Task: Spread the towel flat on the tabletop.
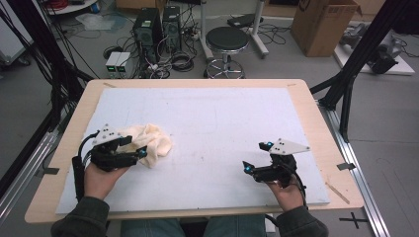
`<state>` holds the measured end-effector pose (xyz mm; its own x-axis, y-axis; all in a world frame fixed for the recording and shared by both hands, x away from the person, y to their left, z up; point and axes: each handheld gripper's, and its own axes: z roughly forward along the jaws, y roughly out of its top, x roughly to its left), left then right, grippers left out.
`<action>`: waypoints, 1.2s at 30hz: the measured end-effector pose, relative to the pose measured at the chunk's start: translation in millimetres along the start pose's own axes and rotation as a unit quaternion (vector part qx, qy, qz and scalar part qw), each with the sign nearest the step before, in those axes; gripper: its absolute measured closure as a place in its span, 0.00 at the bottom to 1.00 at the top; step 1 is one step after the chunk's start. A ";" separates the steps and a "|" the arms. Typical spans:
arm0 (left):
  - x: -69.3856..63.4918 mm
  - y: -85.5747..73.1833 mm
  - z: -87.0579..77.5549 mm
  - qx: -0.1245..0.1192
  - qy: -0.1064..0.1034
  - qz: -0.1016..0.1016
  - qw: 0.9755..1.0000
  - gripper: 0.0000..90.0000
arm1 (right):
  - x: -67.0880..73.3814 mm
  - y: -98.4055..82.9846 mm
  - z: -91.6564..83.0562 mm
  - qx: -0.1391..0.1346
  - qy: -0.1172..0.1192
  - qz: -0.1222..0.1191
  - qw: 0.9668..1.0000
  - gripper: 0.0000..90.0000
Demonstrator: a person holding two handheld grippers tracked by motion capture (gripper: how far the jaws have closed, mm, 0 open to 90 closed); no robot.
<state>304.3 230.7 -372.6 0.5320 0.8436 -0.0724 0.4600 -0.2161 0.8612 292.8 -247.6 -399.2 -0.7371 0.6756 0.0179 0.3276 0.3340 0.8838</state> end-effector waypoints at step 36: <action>27.2 -18.7 73.6 0.120 0.045 -0.014 0.992 0.82 | -3.1 -8.2 -0.3 0.011 0.022 -0.005 1.000 0.12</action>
<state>362.5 221.5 -427.7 0.4567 0.8887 -0.0400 0.6345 -0.2939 0.7148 292.2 -252.7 -406.4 -0.7656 0.6425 0.0312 0.3334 0.3548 0.8735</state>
